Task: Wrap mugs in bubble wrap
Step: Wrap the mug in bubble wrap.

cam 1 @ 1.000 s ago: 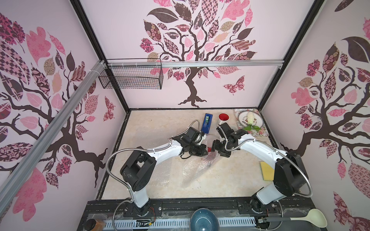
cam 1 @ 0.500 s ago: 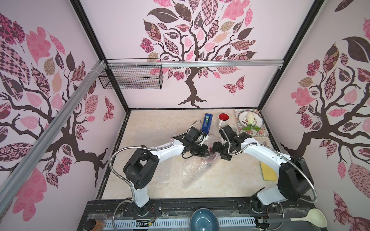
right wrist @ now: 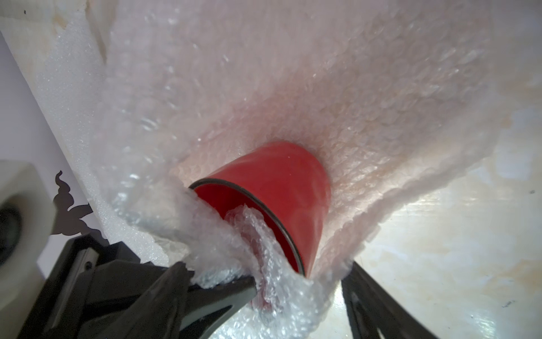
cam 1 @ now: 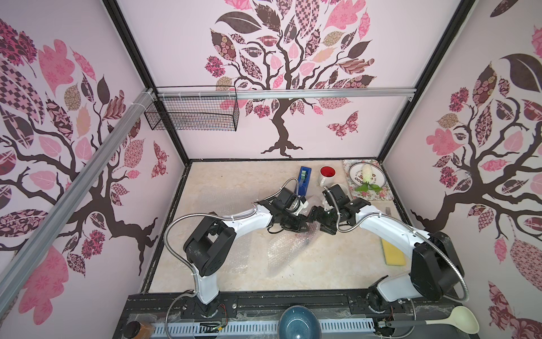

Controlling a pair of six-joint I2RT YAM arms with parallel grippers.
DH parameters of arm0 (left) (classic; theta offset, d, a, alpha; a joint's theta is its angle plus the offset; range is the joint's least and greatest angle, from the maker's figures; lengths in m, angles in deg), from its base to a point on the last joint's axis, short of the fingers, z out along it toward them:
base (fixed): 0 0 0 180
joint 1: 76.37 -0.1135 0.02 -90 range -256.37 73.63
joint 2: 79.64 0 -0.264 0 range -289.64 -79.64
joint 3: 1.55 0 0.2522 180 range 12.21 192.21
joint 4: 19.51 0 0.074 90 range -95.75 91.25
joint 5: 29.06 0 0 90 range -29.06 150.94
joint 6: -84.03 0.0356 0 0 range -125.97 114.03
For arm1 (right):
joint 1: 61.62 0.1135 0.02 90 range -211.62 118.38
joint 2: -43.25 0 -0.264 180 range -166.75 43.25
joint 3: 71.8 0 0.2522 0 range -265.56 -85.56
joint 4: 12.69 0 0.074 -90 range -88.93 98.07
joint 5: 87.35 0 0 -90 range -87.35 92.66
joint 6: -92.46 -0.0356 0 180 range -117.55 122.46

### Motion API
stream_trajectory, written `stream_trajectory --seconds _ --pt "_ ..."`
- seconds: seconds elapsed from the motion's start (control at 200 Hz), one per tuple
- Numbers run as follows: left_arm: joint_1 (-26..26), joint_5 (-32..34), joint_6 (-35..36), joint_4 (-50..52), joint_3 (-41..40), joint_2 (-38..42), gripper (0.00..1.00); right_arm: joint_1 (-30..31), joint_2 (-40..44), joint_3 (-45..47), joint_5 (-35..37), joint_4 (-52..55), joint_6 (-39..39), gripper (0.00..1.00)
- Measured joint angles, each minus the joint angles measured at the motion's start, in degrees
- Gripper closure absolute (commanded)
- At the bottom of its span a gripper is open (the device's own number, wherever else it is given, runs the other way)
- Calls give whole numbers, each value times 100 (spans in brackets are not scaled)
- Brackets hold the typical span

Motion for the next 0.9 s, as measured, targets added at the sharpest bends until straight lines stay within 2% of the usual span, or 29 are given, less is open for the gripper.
stream_trajectory --seconds 0.095,0.315,0.445,0.645,0.82,0.9 --pt "0 -57 11 0 0 -22 97 0 -57 0 -15 -28 22 21" --pt "0 -111 11 -28 2 -22 95 -4 -321 26 33 -20 92 36" --pt "4 -195 -70 -57 2 -22 87 -11 -433 146 96 -87 116 46" --pt "-81 -212 -402 13 2 138 67 -85 -684 258 299 -149 149 47" --pt "-590 -33 -745 -216 4 1071 55 -17 -800 275 304 -160 195 47" --pt "-813 144 -688 -122 109 1458 53 -13 -831 275 302 -157 212 48"
